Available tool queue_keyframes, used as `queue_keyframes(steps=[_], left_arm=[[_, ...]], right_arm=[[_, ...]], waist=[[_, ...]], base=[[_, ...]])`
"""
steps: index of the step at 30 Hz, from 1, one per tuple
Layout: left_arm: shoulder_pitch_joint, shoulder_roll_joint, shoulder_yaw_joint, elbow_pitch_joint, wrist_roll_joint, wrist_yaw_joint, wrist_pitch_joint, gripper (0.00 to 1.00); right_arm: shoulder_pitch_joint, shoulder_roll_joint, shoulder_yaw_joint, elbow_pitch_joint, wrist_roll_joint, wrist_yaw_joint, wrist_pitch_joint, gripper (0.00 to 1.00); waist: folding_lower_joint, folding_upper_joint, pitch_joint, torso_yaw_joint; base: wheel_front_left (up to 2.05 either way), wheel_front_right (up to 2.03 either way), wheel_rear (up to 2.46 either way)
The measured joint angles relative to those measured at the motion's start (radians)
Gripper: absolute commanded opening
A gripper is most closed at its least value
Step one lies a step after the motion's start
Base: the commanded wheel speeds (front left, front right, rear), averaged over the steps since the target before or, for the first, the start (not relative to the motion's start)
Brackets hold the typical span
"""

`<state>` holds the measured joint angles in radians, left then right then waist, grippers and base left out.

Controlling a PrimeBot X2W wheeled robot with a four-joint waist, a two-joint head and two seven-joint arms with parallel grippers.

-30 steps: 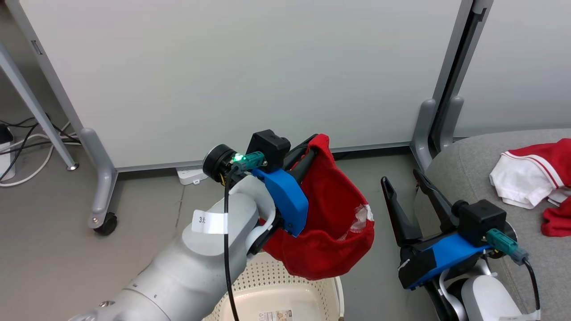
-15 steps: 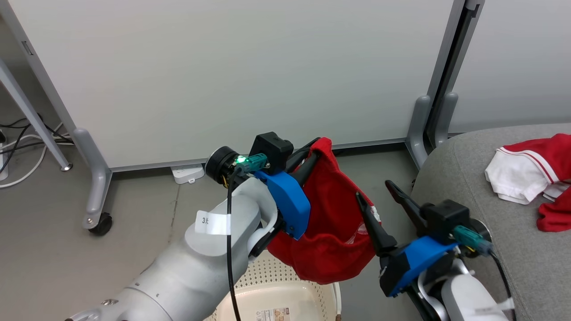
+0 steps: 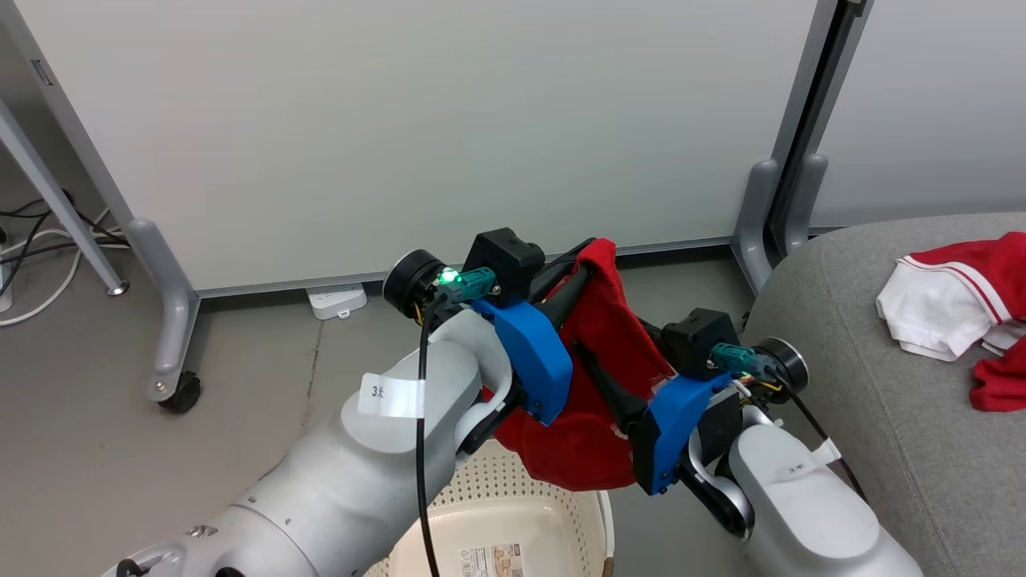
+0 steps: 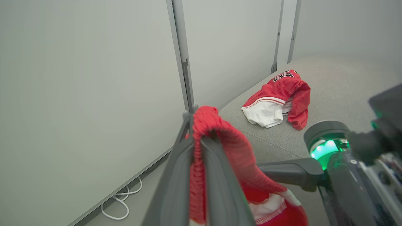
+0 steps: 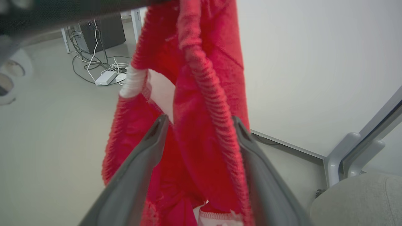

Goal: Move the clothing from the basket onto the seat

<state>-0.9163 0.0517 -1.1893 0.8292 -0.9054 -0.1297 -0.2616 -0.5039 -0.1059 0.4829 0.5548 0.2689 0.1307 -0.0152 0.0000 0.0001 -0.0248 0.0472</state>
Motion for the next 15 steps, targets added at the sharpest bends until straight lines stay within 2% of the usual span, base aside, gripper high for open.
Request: queue_keyframes(steps=[5,6,7,15], left_arm=[[-0.006,0.000,-0.003,-0.014,-0.001,0.000,0.000,0.00],[-0.006,-0.001,-0.003,-0.017,-0.001,0.000,0.000,0.00],[-0.006,-0.001,-0.003,-0.019,-0.001,0.000,0.000,0.00],[-0.005,-0.001,-0.003,-0.023,0.002,0.000,0.000,0.00]], right_arm=[[-0.083,0.014,0.041,0.144,0.030,0.000,-0.051,1.00],[-0.096,0.020,0.044,0.170,0.039,0.000,-0.061,0.33],[-0.106,0.027,0.049,0.193,0.048,0.000,-0.070,0.00],[-0.161,0.048,0.110,0.306,0.109,0.000,-0.138,0.00]], waist=[[0.0000,0.0000,0.001,0.002],[0.0000,0.0000,0.001,0.002],[0.0000,0.0000,0.000,0.003],[0.0000,0.0000,-0.007,0.003]], base=[[0.00,0.00,0.00],[0.00,0.00,0.00],[0.00,0.00,0.00],[0.00,0.00,0.00]])
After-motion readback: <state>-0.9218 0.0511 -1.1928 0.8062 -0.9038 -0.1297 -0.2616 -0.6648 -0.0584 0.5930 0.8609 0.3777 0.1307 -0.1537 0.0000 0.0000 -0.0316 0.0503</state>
